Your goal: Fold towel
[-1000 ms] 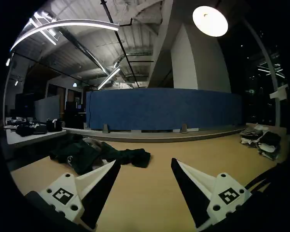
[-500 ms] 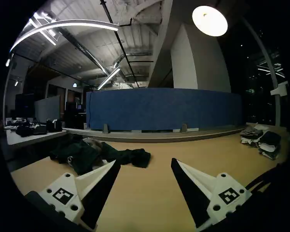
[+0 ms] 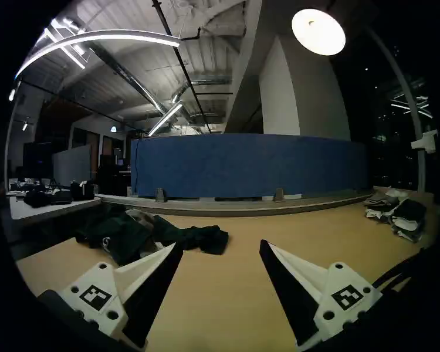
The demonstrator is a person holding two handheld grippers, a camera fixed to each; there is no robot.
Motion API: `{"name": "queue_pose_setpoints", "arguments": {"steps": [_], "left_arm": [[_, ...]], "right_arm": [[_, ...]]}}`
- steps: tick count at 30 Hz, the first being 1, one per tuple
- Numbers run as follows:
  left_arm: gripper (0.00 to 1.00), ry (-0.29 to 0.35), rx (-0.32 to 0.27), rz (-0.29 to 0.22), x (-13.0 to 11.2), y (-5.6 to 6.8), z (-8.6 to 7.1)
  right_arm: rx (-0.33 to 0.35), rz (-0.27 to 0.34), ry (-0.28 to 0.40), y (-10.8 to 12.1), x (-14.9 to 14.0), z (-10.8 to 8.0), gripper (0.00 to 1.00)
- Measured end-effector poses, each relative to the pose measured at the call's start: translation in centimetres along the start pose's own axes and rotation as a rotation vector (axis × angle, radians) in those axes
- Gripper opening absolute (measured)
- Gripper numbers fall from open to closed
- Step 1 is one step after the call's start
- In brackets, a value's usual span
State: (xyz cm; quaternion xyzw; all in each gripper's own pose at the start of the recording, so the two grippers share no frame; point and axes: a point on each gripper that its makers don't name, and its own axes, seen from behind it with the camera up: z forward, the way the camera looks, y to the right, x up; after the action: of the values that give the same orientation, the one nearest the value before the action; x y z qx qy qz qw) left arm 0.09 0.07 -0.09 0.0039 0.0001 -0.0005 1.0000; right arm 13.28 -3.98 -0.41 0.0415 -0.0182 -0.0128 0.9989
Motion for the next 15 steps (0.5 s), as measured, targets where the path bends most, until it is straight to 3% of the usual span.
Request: {"name": "queue_pose_setpoints", "arguments": {"steps": [15], "left_arm": [[0.97, 0.000, 0.000, 0.000, 0.0, 0.1, 0.0]], "right_arm": [[-0.033, 0.091, 0.035, 2.4, -6.6, -0.5, 1.00]]}}
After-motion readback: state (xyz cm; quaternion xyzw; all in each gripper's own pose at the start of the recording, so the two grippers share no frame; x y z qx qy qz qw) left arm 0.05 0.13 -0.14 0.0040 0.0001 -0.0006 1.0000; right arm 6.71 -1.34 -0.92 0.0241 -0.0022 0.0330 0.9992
